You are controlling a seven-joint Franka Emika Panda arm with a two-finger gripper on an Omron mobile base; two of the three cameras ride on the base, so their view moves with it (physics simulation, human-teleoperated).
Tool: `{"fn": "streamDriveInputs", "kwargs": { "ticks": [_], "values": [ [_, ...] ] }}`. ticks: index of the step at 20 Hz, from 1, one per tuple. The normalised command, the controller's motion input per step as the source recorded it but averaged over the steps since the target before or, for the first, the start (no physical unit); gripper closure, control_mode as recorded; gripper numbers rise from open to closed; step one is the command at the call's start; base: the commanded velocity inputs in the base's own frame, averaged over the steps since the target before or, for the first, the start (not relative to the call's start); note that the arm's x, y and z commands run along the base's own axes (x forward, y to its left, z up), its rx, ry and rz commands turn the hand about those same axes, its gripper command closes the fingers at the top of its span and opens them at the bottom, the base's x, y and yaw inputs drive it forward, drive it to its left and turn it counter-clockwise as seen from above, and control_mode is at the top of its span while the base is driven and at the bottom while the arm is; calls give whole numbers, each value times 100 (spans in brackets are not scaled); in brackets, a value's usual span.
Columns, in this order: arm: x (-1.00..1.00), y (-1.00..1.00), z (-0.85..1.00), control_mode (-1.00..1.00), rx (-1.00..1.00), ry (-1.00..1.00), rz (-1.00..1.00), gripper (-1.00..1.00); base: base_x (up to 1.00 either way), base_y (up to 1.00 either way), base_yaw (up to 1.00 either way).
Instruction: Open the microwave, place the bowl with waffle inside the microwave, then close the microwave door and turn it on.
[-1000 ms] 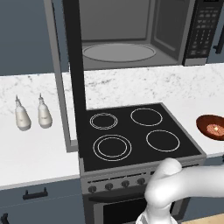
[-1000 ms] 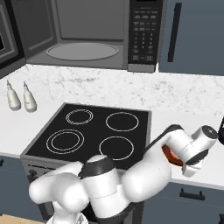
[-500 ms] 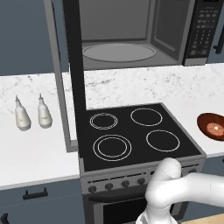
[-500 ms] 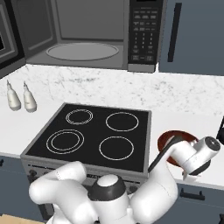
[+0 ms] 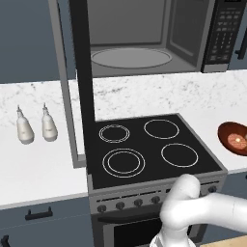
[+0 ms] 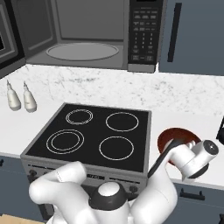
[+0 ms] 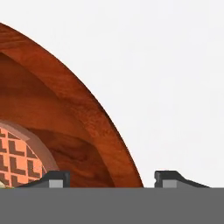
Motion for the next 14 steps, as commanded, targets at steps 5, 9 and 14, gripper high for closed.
{"fn": "streamDriveInputs", "kwargs": {
  "ticks": [5, 9, 14],
  "values": [
    [10, 7, -15, -100, 0, -4, 0, 100, 0, 0, 0],
    [1, 0, 1, -100, 0, -8, 0, 100, 0, 0, 0],
    [-18, 17, 73, -100, -1, -11, 0, 100, 0, 0, 0]
  ]
}}
